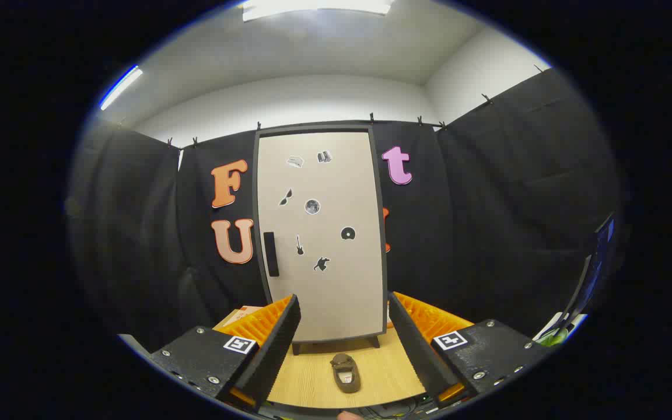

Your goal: Open the shoe cabinet door, grab the shoes and put them into the shoe cabinet, then close the shoe cabinet door.

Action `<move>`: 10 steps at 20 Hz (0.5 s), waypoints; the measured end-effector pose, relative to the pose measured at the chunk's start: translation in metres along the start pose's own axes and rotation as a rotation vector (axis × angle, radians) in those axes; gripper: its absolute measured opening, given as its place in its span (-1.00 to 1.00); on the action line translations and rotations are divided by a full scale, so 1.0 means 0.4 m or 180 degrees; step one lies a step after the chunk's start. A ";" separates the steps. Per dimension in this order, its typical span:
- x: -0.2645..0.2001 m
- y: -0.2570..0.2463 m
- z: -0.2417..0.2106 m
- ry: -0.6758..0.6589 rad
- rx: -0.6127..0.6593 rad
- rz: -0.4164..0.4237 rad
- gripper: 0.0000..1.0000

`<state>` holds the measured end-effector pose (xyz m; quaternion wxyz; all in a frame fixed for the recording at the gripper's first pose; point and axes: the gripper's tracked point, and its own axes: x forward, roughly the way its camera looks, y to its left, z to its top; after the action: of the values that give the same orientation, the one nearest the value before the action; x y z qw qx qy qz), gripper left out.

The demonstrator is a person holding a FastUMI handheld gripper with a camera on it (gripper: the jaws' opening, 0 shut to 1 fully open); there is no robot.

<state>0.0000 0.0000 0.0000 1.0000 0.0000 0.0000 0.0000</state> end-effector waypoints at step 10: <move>0.003 0.006 0.006 -0.0010 0.0024 0.0038 0.90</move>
<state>0.0013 0.0023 0.0022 1.0000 0.0037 -0.0016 0.0060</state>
